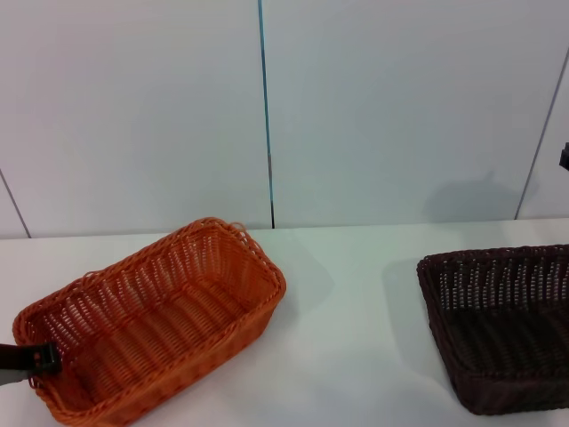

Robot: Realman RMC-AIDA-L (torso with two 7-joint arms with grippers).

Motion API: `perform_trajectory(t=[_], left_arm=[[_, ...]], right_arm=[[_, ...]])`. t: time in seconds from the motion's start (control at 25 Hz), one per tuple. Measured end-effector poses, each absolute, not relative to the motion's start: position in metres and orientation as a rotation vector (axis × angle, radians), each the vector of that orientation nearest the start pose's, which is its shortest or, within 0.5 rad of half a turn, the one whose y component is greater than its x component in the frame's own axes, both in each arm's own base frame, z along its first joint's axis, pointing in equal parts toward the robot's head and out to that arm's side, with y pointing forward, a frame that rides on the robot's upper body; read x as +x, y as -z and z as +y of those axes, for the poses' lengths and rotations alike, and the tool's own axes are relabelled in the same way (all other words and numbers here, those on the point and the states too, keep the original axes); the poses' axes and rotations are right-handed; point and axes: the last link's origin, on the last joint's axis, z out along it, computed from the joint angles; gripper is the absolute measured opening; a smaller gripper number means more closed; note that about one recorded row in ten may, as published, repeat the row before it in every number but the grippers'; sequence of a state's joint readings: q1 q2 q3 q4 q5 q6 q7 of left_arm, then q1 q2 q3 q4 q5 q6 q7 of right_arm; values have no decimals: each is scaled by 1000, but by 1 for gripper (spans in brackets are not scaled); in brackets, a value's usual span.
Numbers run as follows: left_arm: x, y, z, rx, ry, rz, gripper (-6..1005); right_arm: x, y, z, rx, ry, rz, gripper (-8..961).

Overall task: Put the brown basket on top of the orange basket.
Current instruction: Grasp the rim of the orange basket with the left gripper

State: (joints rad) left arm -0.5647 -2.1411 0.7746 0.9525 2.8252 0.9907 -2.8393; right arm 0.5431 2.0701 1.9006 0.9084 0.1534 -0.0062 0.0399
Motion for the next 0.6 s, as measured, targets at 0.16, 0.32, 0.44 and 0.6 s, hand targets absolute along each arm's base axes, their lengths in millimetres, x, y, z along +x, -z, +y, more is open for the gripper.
perform_trajectory(t=[0.16, 0.32, 0.44, 0.6], left_arm=[[-333, -42, 382, -1629, 30, -1657, 198], [-334, -43, 382, -1625, 32, -1668, 161], [-335, -46, 382, -1614, 35, -1674, 157], [-336, -47, 382, -1612, 35, -1681, 153]], right_arm=[[258, -92, 463, 1232, -2351, 2344, 805], [258, -91, 463, 1232, -2352, 2344, 805], [258, -91, 464, 1231, -2351, 2346, 805], [256, -90, 465, 1225, -2350, 2354, 805]])
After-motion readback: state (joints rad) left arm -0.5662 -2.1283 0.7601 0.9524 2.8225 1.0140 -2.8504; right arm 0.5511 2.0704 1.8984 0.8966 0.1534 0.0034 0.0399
